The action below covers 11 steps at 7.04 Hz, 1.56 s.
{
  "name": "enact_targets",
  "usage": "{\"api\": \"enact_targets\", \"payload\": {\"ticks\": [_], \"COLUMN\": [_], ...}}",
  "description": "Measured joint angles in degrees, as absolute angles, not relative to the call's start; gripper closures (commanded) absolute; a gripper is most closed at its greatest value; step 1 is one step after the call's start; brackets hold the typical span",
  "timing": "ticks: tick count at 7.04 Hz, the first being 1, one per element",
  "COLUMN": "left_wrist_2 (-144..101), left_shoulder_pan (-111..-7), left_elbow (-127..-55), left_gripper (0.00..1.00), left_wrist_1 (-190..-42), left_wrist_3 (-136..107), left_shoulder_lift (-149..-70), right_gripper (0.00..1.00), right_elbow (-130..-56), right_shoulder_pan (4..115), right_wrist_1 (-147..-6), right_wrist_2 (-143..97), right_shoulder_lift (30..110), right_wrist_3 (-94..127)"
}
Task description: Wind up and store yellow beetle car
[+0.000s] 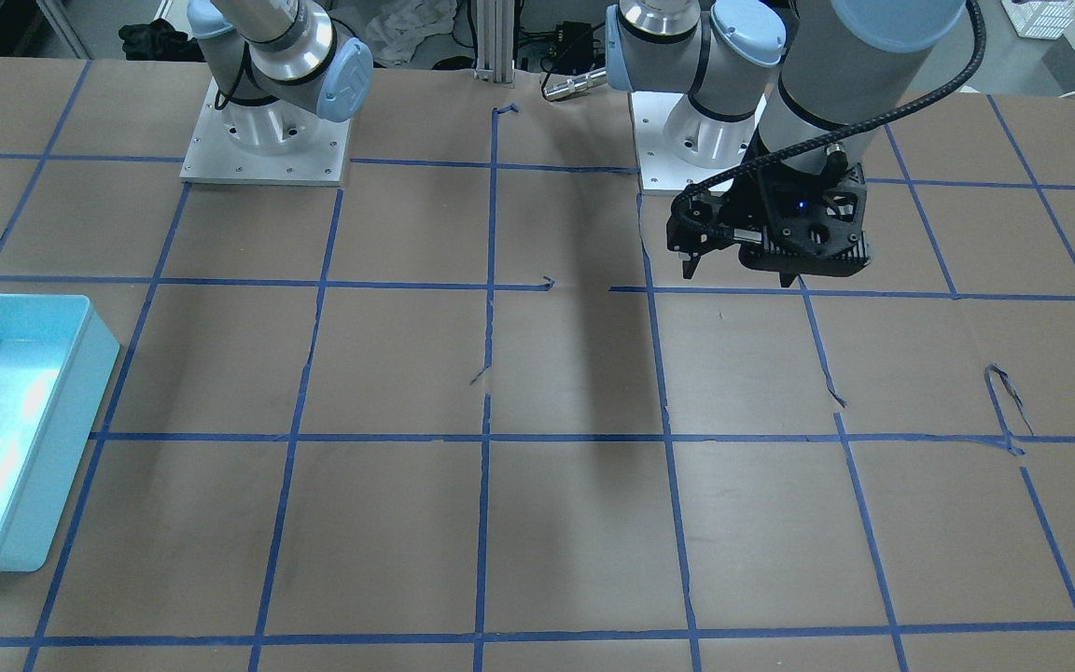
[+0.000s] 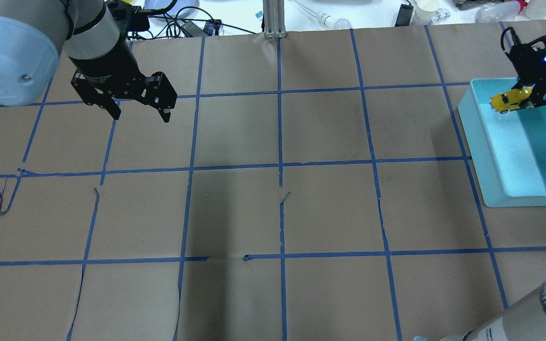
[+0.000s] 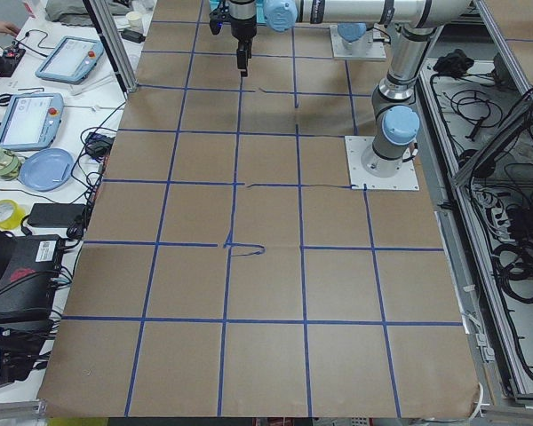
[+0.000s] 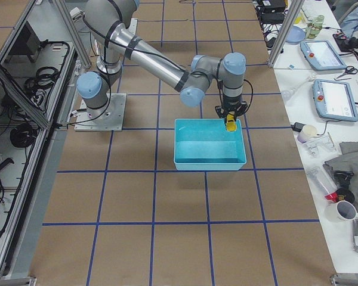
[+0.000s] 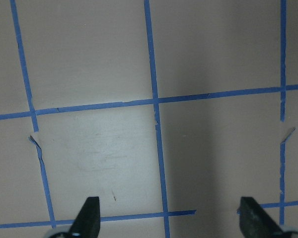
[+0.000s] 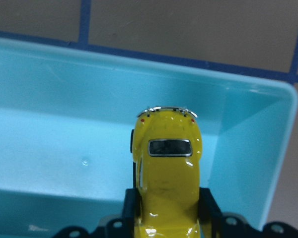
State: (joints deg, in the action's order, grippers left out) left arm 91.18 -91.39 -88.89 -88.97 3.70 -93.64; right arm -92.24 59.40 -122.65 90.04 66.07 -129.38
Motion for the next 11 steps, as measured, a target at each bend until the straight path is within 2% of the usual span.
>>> {"api": "enact_targets", "payload": {"ticks": [1, 2, 3, 7, 9, 11], "left_wrist_2": [91.2, 91.1, 91.1, 91.1, 91.2, 91.5], "left_shoulder_pan": [-91.4, -91.4, -91.5, -91.4, -91.4, -91.4], "left_elbow": [-89.2, -89.5, -89.6, -89.6, -89.6, -89.6], "left_gripper": [0.0, 0.0, 0.0, 0.0, 0.0, 0.0], "left_wrist_1": [-88.9, -88.9, -88.9, -88.6, -88.0, -87.9], "left_wrist_3": [3.7, 3.7, 3.7, 4.3, 4.5, 4.6], "left_shoulder_lift": [-93.6, -93.6, -93.5, -93.5, -93.5, -93.5], "right_gripper": [1.0, 0.58, 0.01, 0.0, 0.0, 0.0], "right_elbow": [-94.5, -96.6, -98.3, -98.3, -96.4, -91.7], "right_shoulder_pan": [57.3, 56.2, 55.8, 56.5, 60.4, 65.5], "right_wrist_1": [-123.4, -124.9, -126.3, -126.0, -124.5, -116.7], "right_wrist_2": [89.2, 88.5, 88.4, 87.9, 87.9, 88.4], "right_shoulder_lift": [65.6, 65.2, 64.9, 68.2, 73.3, 78.0], "right_wrist_3": [-131.5, -132.5, -132.9, -126.3, -112.4, -91.8]}}
